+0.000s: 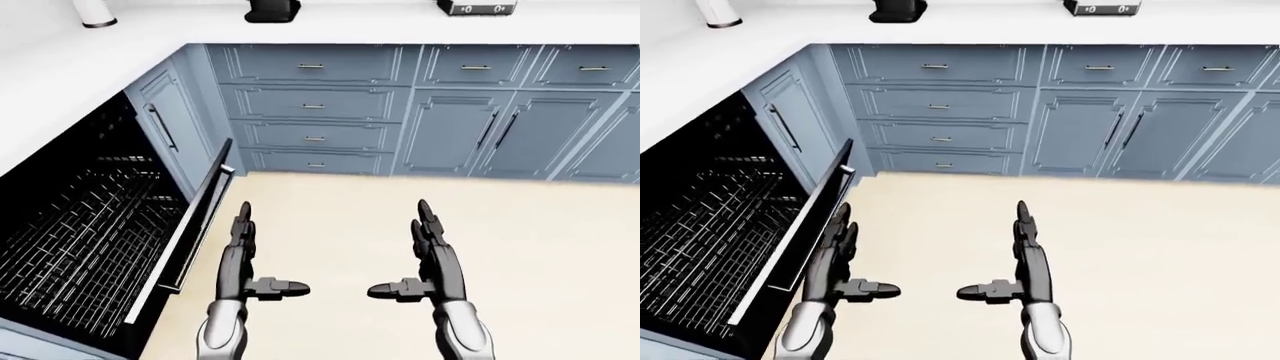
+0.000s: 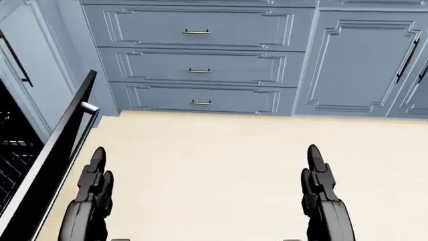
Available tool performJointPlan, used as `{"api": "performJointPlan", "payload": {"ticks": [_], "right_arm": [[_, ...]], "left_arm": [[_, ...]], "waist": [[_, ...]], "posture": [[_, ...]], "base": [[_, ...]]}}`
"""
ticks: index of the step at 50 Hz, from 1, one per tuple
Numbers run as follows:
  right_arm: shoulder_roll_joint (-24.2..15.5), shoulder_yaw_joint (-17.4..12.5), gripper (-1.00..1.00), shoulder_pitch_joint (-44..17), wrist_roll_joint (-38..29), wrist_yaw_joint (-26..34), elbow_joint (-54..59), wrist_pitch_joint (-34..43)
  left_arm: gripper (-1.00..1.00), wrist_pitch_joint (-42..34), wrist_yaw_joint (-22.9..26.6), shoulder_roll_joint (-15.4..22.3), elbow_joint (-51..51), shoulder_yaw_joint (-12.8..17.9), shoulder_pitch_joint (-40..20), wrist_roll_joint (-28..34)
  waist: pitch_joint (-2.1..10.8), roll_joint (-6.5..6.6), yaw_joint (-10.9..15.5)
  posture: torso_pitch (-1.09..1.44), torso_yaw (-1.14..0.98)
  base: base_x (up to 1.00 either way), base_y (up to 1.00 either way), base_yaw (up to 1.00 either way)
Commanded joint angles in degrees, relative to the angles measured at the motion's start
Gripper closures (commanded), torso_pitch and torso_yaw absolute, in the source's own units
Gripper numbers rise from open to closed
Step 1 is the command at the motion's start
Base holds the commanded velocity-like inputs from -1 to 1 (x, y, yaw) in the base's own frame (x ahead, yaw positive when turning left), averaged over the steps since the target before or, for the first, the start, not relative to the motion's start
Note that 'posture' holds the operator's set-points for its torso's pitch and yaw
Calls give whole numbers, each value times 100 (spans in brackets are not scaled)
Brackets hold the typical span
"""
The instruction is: Close the dishwasher door
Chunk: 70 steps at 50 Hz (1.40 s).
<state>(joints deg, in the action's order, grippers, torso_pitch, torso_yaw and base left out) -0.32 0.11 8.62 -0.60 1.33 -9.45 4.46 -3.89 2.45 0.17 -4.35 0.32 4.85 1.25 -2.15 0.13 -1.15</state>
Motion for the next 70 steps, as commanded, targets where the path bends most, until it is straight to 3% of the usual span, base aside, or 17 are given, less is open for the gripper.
{"api": "performJointPlan", "payload": {"ticks": [1,4,5,13,18,19,27,31,32,42,46,47,51,55,59,60,70], "right_arm": [[29,67,-100,-61,11,27,-227,-159],[31,68,-100,-48,13,29,-235,-167],[32,68,-100,-48,14,29,-234,-169],[29,59,-100,-41,31,39,-199,-199],[29,54,-100,-30,39,44,-209,-204],[30,54,-100,-32,39,44,-198,-212],[32,56,-100,-14,35,39,-198,-222],[32,52,-100,-21,44,42,-182,-227],[32,52,-100,-26,44,41,-181,-224],[32,66,-100,-58,40,43,-184,-189],[35,72,-100,-98,26,40,-61,-266],[37,72,-100,-111,24,41,28,-343],[29,68,-100,-79,38,46,-165,-184],[28,63,-100,-61,40,44,-210,-166],[30,63,-100,-61,42,45,-205,-171],[30,63,-100,-57,41,45,-208,-175],[30,62,-100,-25,43,52,-224,-187]], "left_arm": [[-100,171,-28,35,-224,47,-58,-3],[-100,126,-24,36,-306,46,-35,-7],[-100,125,-23,36,-305,49,-37,-9],[-100,121,-18,36,-317,53,-31,-12],[-100,130,-21,34,-307,44,-26,-1],[-100,132,-21,34,-301,43,-27,2],[-100,122,-13,38,-321,50,-17,-5],[-100,121,-12,36,-317,48,-19,-2],[-100,122,-12,36,-315,49,-21,-3],[-100,102,-12,29,-351,34,-10,-2],[-100,157,-17,32,-244,38,-41,4],[-100,147,-16,33,-255,39,-44,1],[-100,151,-19,38,-240,56,-62,-8],[-100,143,-21,37,-262,51,-49,-3],[-100,149,-22,37,-248,53,-55,-2],[-100,145,-21,38,-257,55,-55,-5],[-100,137,-21,36,-280,53,-44,-7]], "waist": [[44,6,20],[191,637,63],[132,346,101],[53,-19,114],[101,-504,77],[65,-284,-11],[54,-78,14],[183,633,53],[130,361,94],[39,-105,99],[116,-526,64],[63,-253,-6],[147,-337,18],[44,-56,14],[205,713,77],[76,293,103],[-18,-145,119]], "posture": [[0,0],[0,0],[0,0],[0,0],[0,0],[0,0],[0,0],[0,0],[0,0],[0,0],[0,0],[0,0],[0,0],[0,0],[0,0],[0,0],[0,0]], "base": [[0,35,0],[0,36,0],[0,35,0],[0,36,0],[0,36,0],[0,36,0],[0,36,0],[0,36,0],[0,36,0],[0,36,0],[0,36,0],[0,36,0],[0,36,0],[0,36,0],[0,36,0],[0,35,0],[0,31,0]]}}
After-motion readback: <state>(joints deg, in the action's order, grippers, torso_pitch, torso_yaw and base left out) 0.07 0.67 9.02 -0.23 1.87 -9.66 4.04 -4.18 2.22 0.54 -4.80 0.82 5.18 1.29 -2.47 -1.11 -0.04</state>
